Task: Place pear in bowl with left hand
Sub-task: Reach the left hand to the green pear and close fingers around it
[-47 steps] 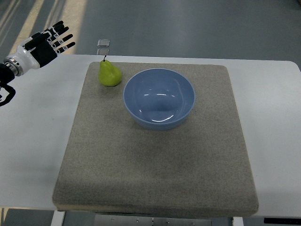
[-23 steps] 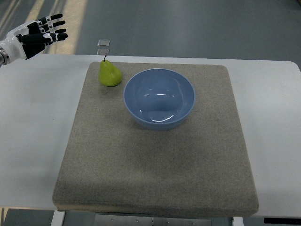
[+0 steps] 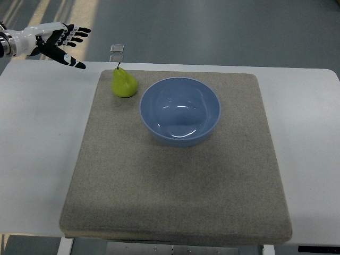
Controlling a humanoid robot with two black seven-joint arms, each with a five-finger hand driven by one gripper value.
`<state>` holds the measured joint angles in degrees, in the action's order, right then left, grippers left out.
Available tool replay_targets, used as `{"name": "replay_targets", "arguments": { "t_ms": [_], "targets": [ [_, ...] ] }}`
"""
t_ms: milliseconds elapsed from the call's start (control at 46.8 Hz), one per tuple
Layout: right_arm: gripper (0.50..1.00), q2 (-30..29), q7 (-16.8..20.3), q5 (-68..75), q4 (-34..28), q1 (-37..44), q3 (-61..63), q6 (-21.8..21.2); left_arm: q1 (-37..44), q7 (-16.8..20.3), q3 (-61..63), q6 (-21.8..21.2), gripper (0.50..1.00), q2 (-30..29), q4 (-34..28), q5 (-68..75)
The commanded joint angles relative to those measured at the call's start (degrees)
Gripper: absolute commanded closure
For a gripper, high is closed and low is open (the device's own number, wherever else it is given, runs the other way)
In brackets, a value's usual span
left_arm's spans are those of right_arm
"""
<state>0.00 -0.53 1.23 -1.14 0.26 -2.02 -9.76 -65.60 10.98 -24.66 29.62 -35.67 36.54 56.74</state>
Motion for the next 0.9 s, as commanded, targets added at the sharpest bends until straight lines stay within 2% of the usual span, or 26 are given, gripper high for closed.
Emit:
{"name": "replay_targets", "arguments": {
  "t_ms": [0,128,342,683,875],
  "targets": [
    [0.574,0.00,0.00,0.00,0.00,0.00,0.00,0.00,-1.10,0.00,1.27,-0.17,0.506,1.47,0.03,4.50],
    [0.576,0.00,0.00,0.00,0.00,0.00,0.00,0.00,-1.37,0.00,1.54,-1.14,0.510,5.16,-0.15,11.01],
    [0.576,0.00,0.00,0.00,0.00,0.00,0.00,0.00,-1.28,-0.17,2.94,-7.11,0.510,10.88,-2.08,14.97],
    [0.574,0.00,0.00,0.00,0.00,0.00,0.00,0.00,-0.14,-0.17,8.57,-14.50,0.516,15.89,-5.24,16.47],
    [0.576,0.00,0.00,0.00,0.00,0.00,0.00,0.00,0.92,-0.17,8.57,-15.91,0.519,16.68,-5.51,16.82]
  ]
}}
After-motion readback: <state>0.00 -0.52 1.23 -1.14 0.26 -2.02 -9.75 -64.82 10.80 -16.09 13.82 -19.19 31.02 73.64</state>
